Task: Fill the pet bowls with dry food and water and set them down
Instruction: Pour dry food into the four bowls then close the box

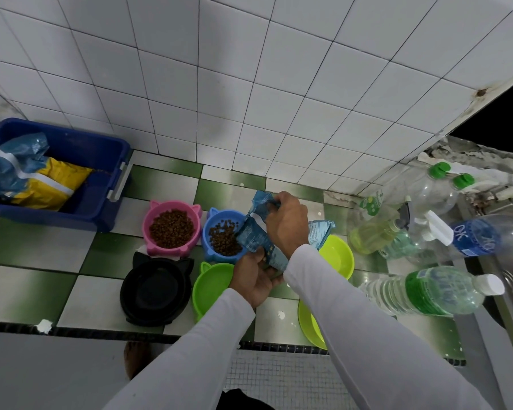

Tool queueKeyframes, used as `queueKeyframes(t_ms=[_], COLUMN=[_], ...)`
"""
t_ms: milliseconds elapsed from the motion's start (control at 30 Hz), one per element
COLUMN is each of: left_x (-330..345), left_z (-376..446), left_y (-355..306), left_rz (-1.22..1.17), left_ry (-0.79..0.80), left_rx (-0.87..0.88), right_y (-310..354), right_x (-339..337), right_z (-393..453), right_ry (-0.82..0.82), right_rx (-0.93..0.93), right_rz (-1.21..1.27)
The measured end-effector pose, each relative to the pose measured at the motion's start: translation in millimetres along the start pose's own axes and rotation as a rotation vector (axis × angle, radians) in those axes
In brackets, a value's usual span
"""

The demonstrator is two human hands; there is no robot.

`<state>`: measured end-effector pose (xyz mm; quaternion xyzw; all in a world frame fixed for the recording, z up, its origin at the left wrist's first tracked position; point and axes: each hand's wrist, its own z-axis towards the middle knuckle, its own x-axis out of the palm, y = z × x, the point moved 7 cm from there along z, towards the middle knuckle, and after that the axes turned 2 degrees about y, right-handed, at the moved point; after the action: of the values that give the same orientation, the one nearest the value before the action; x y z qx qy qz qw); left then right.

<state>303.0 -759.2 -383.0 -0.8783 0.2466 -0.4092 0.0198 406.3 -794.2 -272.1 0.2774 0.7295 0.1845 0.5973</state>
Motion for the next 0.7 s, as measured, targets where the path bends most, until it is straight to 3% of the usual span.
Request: queueKeyframes(t_ms=[700], left_x=[-0.8], left_z=[1.3], left_y=[-2.3], left_rz=[-0.064], left_ry=[-0.02], left_rx=[-0.003], right_y=[-0.1], right_x=[2.4], right_z=[5.5], right_ry=[-0.018], right_rx=[0.006], right_rz=[0.006])
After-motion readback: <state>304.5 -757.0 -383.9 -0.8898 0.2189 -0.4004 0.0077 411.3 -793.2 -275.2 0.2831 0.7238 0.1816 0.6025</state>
